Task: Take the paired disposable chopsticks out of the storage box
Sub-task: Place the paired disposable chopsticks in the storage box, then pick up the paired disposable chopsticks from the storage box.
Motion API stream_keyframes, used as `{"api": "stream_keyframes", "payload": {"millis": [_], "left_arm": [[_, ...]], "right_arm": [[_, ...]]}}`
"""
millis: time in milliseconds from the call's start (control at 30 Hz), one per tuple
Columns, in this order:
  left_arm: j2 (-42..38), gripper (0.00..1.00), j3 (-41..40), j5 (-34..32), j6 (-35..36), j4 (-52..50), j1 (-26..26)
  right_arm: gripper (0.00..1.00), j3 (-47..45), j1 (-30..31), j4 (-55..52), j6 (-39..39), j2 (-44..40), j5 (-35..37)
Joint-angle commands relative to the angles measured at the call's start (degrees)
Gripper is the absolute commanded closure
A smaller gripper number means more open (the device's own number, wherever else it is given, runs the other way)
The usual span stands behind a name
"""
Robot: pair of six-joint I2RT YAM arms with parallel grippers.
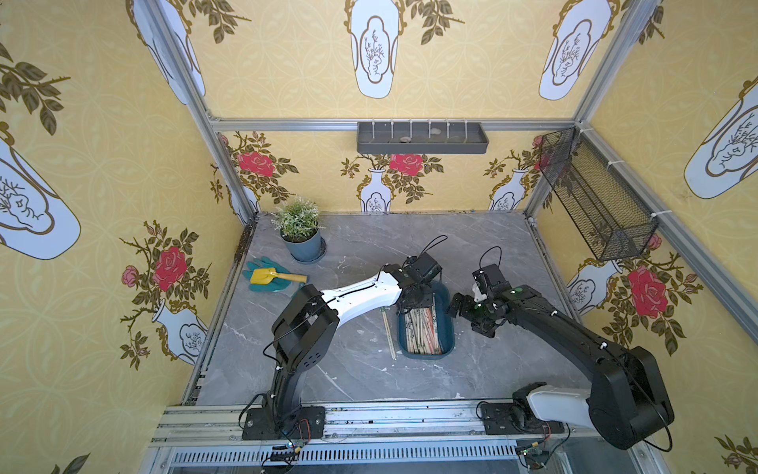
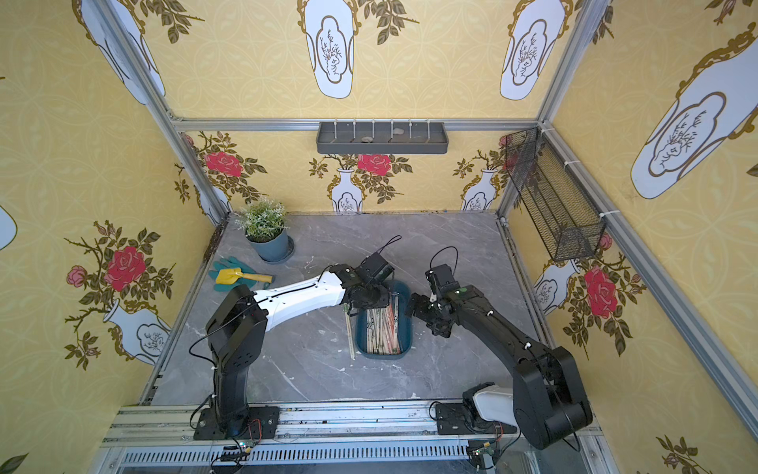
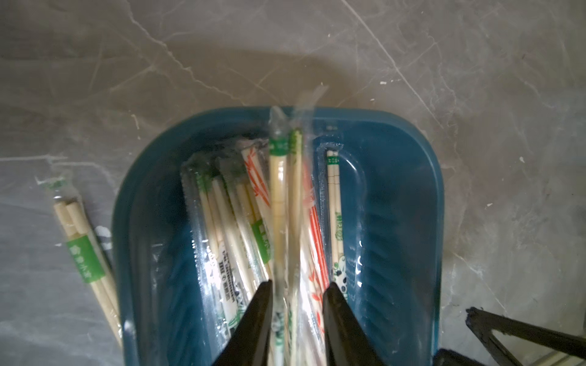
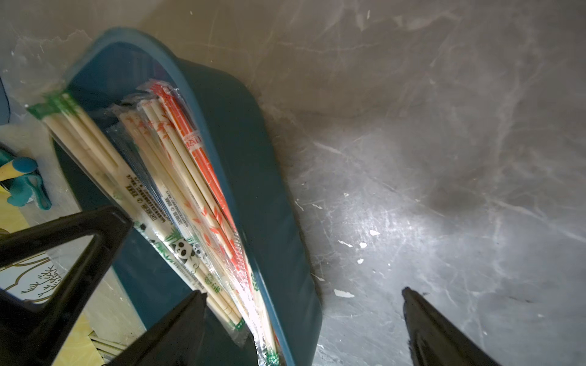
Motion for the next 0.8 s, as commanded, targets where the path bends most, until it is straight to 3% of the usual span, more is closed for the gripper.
{"api": "stream_keyframes", "payload": {"millis": [0,500,767], "left_arm": [[0.11,0.67,-0.07,-1.44,1.68,-0.65,0.08],[2.21,0.68,-0.67,-3.13,1.96,-2.61,0.08],[2.65,0.81,-1.19,-2.37,2.24,-1.45,0.08]], "right_arm": [[0.03,0.29,-0.01,0.17,-0.56,0.27,0.92],[0.03,0.06,-0.01,0.09,-0.58,0.25,1.19],[0.03,0.52,-0.01,-0.14,-0.53,0.47,1.31]]}}
